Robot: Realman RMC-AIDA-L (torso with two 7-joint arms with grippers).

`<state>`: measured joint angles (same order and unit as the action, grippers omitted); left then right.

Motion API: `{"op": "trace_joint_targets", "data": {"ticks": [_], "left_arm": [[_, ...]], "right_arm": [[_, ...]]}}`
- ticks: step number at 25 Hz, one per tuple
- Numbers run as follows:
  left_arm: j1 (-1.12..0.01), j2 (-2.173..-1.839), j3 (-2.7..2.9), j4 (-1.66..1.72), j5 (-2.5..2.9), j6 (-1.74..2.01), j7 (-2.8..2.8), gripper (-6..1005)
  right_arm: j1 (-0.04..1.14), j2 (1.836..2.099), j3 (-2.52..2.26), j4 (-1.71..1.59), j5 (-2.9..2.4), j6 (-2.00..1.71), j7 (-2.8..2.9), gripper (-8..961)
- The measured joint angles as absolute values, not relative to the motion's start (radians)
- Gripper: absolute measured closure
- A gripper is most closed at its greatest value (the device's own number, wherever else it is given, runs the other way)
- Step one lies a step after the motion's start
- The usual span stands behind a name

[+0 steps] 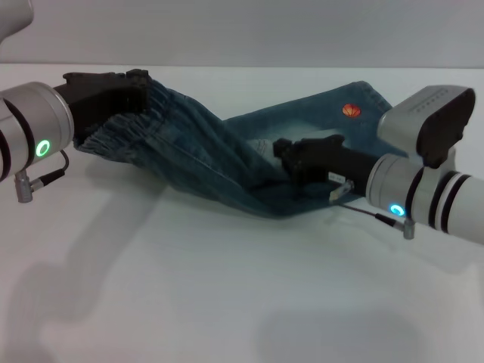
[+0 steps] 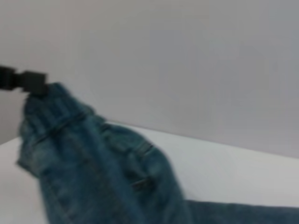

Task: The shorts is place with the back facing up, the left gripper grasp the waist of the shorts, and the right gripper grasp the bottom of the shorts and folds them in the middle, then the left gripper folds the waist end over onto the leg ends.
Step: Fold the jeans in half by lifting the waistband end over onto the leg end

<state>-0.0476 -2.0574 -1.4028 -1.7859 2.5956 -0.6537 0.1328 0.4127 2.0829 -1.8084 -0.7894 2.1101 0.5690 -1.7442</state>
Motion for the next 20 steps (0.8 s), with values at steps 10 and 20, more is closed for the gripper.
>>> {"op": "trace_joint_targets", "data": {"ticks": [10, 20], "left_arm": [[-0.066, -2.057, -1.405, -1.814, 2.593, -0.643, 0.148, 980], [-0.059, -2.057, -1.397, -1.859, 2.589, -0.637, 0.153, 981]], "right_arm": [[0.417, 2.087, -1.877, -0.782, 2.118, 0.585, -1.722, 928], [0.504, 2.084, -1.869, -0.658, 2.126, 0.530, -1.715, 926]]}}
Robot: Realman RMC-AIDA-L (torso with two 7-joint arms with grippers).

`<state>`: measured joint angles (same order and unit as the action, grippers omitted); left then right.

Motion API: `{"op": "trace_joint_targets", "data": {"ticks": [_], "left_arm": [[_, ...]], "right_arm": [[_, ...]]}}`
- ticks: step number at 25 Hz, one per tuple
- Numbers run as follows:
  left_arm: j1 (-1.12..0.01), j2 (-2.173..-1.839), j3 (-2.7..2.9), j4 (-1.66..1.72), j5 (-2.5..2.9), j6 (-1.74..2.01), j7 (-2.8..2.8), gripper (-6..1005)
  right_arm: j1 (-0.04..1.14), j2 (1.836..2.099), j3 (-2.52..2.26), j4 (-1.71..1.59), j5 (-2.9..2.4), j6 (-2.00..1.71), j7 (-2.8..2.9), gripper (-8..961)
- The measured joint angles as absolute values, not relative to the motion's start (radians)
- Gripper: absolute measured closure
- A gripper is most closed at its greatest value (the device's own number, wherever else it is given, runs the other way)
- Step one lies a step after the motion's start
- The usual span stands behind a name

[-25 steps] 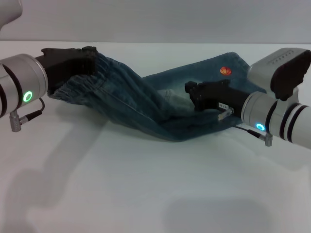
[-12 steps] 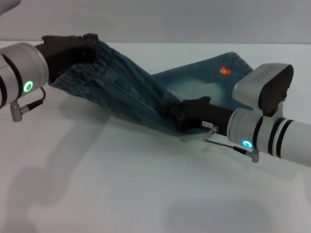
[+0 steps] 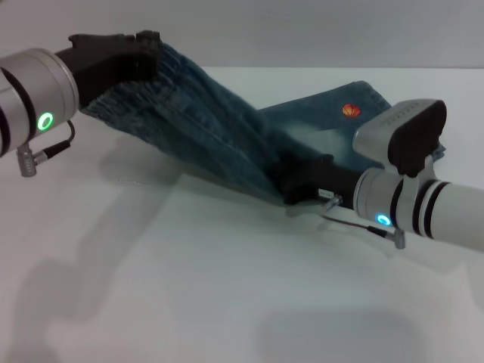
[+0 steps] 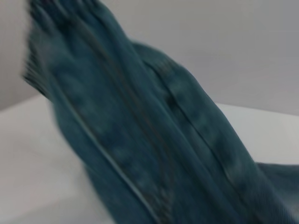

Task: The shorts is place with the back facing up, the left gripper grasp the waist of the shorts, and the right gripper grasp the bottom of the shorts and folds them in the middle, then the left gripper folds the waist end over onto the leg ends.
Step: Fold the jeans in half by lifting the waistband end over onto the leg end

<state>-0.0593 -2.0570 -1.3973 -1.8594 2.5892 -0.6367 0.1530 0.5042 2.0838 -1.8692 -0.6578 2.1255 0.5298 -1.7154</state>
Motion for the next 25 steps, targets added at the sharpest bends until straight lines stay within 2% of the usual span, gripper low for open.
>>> {"op": "trace_joint_targets", "data": {"ticks": [6, 19, 23, 25], "left_arm": [[-0.028, -2.056, -1.396, -1.923, 2.588, -0.644, 0.157, 981], [-0.018, -2.055, -1.394, -1.944, 2.585, -0.669, 0.159, 981], [-0.018, -2.054, -1.394, -1.947, 2.583, -0.673, 0.161, 980], [-0.018, -2.054, -1.395, -1.944, 2.582, -0.673, 0.168, 980]], "right_arm": [[0.599, 2.081, -1.821, -0.543, 2.126, 0.461, -1.730, 924], [0.710, 2.075, -1.611, -0.437, 2.119, 0.376, -1.911, 921], [0.710, 2.080, -1.604, -0.429, 2.122, 0.395, -1.929, 921], [0.668, 2.087, -1.609, -0.470, 2.123, 0.442, -1.926, 920]]}}
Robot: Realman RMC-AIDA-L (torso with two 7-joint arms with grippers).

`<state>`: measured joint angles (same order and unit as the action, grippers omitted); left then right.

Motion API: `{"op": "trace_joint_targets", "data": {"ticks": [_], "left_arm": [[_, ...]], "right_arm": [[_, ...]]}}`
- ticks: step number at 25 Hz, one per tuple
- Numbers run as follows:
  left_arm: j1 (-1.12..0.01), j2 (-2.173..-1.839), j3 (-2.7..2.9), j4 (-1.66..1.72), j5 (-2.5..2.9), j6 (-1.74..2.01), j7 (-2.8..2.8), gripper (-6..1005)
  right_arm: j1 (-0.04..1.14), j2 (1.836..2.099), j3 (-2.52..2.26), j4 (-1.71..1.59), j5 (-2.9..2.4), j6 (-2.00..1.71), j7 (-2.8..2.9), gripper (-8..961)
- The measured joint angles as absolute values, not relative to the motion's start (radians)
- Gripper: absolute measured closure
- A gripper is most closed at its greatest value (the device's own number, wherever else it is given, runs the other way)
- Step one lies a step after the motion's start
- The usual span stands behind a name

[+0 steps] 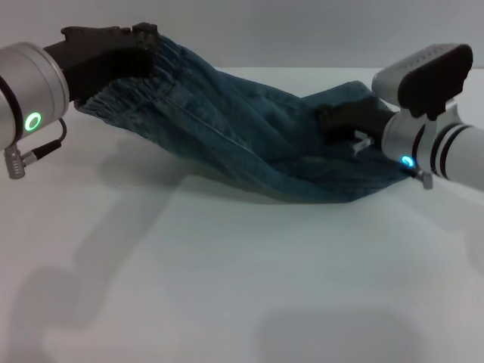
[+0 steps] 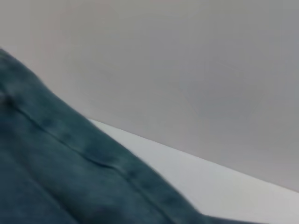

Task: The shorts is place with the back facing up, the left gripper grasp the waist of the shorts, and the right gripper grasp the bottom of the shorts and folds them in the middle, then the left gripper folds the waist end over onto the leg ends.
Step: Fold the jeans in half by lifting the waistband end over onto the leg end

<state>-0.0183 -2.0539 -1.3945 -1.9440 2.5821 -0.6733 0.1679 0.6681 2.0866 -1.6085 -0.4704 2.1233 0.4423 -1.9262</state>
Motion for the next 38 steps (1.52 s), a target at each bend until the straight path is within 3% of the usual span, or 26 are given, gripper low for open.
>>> {"op": "trace_joint_targets", "data": {"ticks": [9, 23, 35, 38], "left_arm": [[-0.015, -2.055, -1.395, -1.949, 2.560, -0.666, 0.193, 980], [-0.013, -2.054, -1.396, -2.008, 2.512, -0.661, 0.235, 980], [0.024, -2.054, -1.397, -2.000, 2.349, -0.669, 0.345, 981], [0.038, -2.054, -1.395, -1.999, 2.319, -0.671, 0.369, 981]], "right_arm": [[0.557, 2.086, -1.736, -0.583, 2.244, 0.505, -1.924, 918], [0.561, 2.083, -1.762, -0.514, 2.244, 0.503, -1.880, 915], [0.674, 2.071, -1.676, -0.441, 2.235, 0.347, -1.959, 912], [0.648, 2.079, -1.678, -0.496, 2.234, 0.378, -1.961, 912]]}}
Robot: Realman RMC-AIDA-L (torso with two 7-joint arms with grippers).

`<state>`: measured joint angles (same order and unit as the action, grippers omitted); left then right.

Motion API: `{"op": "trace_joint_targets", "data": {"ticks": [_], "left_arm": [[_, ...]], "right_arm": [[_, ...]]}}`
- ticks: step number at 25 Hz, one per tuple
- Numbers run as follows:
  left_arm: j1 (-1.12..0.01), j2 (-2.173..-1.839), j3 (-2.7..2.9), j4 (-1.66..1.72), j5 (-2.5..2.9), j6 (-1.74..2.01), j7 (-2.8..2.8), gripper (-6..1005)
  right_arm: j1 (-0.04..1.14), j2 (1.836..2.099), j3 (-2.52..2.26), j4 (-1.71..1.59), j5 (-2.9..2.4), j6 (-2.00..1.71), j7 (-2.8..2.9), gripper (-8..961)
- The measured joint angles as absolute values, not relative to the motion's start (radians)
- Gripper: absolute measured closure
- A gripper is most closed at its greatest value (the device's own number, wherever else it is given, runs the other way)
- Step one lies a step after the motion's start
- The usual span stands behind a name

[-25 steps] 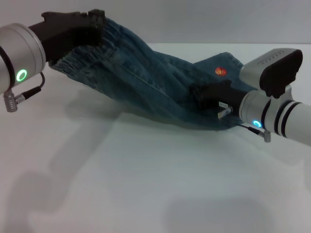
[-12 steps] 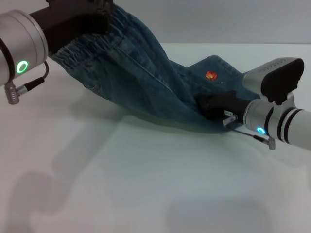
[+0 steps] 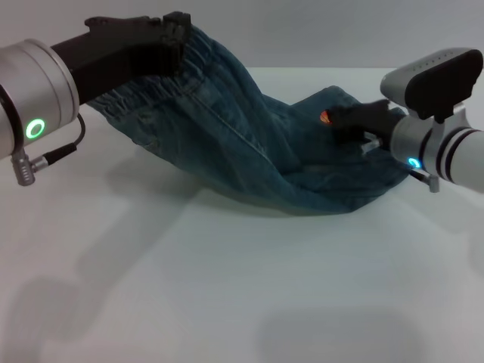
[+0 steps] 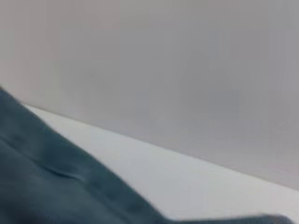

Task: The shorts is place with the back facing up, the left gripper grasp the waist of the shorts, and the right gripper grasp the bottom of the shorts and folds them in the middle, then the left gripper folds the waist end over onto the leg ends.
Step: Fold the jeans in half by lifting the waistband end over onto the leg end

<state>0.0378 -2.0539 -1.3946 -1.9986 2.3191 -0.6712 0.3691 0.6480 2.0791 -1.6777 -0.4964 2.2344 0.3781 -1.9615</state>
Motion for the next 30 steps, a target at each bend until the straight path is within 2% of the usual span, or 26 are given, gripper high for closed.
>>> {"op": "trace_joint_targets", "data": {"ticks": [8, 21, 30], "left_arm": [[0.038, -2.054, -1.394, -1.985, 2.310, -0.681, 0.380, 981], [0.000, -2.057, -1.394, -1.975, 2.164, -0.676, 0.503, 980], [-0.042, -2.057, -1.396, -1.935, 2.143, -0.673, 0.510, 982]], "right_arm": [[0.574, 2.091, -1.792, -0.636, 2.253, 0.448, -1.921, 910], [0.654, 2.091, -2.065, -0.632, 2.446, 0.448, -1.902, 907], [0.668, 2.091, -2.145, -0.657, 2.489, 0.415, -1.899, 905]]}}
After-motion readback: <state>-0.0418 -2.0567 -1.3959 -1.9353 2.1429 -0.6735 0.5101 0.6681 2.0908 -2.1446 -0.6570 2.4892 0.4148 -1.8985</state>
